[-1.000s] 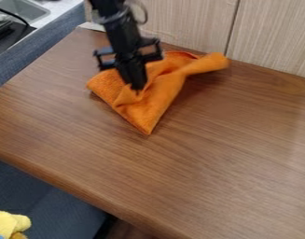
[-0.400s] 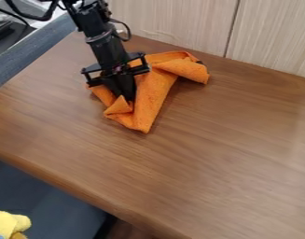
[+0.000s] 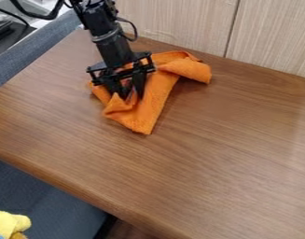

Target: Fold the cloth from right to left

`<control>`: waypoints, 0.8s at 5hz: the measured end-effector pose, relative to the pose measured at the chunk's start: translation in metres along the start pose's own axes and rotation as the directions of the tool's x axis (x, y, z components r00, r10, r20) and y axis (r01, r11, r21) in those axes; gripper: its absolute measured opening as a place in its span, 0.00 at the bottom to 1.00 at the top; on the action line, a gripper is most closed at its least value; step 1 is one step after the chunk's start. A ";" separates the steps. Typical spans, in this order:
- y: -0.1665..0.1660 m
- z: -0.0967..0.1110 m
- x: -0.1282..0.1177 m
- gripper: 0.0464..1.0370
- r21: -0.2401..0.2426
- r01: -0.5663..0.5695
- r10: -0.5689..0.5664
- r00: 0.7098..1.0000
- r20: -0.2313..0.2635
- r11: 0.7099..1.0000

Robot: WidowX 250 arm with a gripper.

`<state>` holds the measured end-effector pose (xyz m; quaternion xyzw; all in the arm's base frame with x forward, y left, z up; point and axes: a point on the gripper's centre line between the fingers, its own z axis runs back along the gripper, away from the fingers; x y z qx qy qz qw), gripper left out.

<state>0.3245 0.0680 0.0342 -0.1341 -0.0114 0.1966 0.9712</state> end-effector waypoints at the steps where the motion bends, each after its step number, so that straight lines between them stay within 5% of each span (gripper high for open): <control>1: -0.004 0.004 -0.005 0.92 0.035 0.020 -0.020 1.000 0.003 0.999; 2: -0.014 0.009 -0.008 0.96 0.057 0.052 -0.052 0.999 0.000 0.997; 4: -0.048 0.062 -0.008 0.96 0.121 0.133 -0.148 0.982 0.117 0.984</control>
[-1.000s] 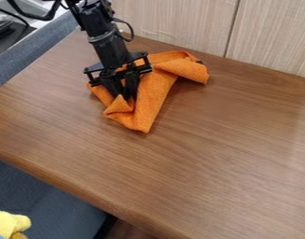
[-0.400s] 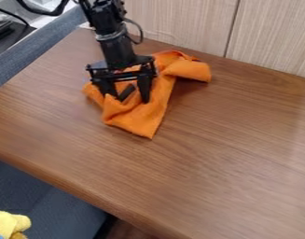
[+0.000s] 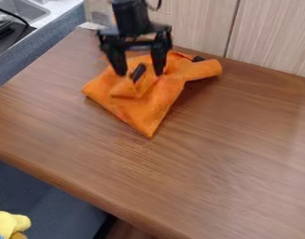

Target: Fold the cloth from right to left

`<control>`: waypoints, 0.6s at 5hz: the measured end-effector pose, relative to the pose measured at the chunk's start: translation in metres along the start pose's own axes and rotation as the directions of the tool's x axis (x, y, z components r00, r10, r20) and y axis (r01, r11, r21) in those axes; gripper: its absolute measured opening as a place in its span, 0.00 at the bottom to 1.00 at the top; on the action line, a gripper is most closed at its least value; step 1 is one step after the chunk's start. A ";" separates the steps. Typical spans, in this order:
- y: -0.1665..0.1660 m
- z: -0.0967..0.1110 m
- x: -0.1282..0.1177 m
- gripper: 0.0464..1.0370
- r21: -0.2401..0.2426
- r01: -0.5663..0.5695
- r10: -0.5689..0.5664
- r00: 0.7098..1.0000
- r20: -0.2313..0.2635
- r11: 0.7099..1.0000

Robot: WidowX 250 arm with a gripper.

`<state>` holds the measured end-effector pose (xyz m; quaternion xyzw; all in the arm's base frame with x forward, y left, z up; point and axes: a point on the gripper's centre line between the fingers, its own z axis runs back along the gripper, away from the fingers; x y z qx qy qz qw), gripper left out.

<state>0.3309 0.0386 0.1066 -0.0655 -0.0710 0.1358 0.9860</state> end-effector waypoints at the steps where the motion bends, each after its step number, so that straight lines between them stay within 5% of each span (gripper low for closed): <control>1: -0.001 0.029 0.000 0.96 0.025 -0.003 0.002 0.997 0.071 1.000; 3: 0.004 0.060 -0.006 0.96 0.058 -0.033 0.023 0.988 0.154 0.998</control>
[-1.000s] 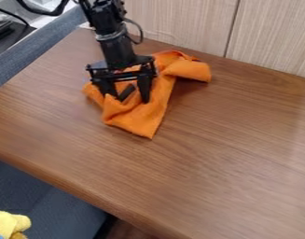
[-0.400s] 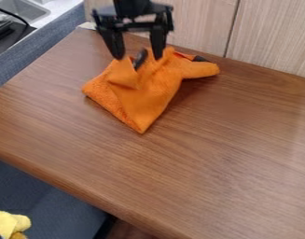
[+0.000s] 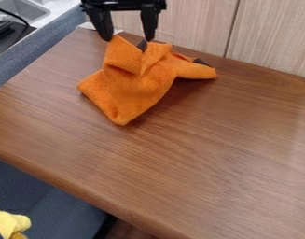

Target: Fold the cloth from right to left

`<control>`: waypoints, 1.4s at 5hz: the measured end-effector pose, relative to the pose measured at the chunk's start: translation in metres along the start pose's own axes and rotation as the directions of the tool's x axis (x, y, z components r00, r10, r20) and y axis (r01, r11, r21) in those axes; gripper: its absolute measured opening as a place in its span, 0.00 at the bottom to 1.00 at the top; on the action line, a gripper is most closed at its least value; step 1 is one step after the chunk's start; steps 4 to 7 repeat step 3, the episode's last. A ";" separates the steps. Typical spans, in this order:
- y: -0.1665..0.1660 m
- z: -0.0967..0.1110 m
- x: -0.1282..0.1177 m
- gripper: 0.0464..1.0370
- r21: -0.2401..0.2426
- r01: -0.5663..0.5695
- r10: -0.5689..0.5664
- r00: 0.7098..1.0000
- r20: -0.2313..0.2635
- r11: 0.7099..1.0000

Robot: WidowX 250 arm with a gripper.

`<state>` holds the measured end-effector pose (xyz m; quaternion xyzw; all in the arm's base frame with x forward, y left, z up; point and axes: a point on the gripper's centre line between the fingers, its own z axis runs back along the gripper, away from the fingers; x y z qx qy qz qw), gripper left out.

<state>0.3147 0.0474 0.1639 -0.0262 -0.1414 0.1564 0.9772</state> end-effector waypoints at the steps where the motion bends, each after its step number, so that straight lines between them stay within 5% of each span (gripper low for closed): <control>1: 0.001 0.004 -0.001 0.96 0.000 -0.002 0.002 1.000 0.005 1.000; 7: 0.002 0.004 -0.001 0.96 0.002 -0.001 0.001 1.000 0.005 1.000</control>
